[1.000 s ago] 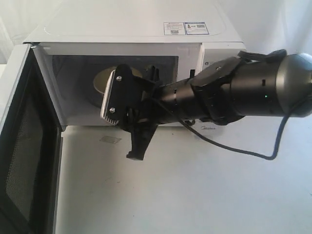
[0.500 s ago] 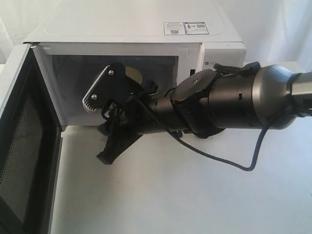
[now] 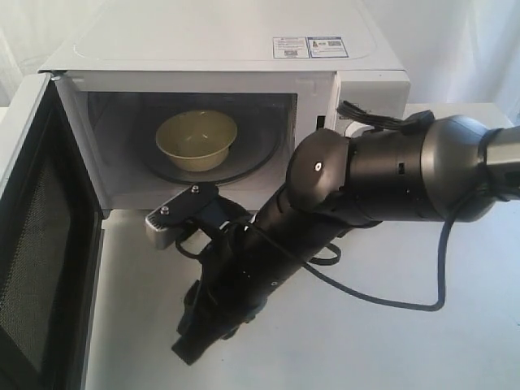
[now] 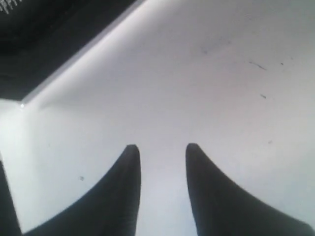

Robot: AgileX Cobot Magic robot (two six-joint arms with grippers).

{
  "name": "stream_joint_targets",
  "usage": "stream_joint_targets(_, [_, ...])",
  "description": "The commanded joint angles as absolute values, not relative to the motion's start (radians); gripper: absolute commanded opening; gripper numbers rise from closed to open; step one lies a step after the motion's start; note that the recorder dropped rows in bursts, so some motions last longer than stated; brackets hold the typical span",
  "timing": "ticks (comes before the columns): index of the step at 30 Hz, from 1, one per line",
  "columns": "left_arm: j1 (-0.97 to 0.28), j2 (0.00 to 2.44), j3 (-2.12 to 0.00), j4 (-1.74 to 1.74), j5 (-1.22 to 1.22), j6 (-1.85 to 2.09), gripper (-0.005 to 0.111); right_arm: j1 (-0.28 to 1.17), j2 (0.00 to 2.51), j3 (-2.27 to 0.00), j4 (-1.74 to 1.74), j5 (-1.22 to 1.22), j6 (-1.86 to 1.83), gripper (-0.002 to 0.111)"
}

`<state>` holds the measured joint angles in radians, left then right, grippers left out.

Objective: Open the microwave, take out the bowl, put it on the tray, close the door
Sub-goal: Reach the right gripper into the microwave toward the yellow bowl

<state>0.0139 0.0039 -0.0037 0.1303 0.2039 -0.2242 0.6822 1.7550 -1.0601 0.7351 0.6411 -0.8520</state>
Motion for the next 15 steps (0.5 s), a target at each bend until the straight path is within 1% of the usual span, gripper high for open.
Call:
stream_joint_targets(1, [0.017,0.000,0.000,0.127,0.202,-0.228,0.000,0.714,1.758,-1.055,0.481,0.582,-0.820,0.030])
stream_joint_targets(7, [0.017,0.000,0.000,0.127,0.202,-0.228,0.000,0.800,1.758,-1.055,0.114,0.450,-0.740,0.032])
stream_joint_targets(10, [0.017,0.000,0.000,0.127,0.202,-0.228,0.000,0.826,1.758,-1.055,-0.044,0.373,-0.525,0.034])
stream_joint_targets(15, [0.017,0.000,0.000,0.127,0.202,-0.228,0.000,0.826,1.758,-1.055,-0.292,0.299,-0.205,0.034])
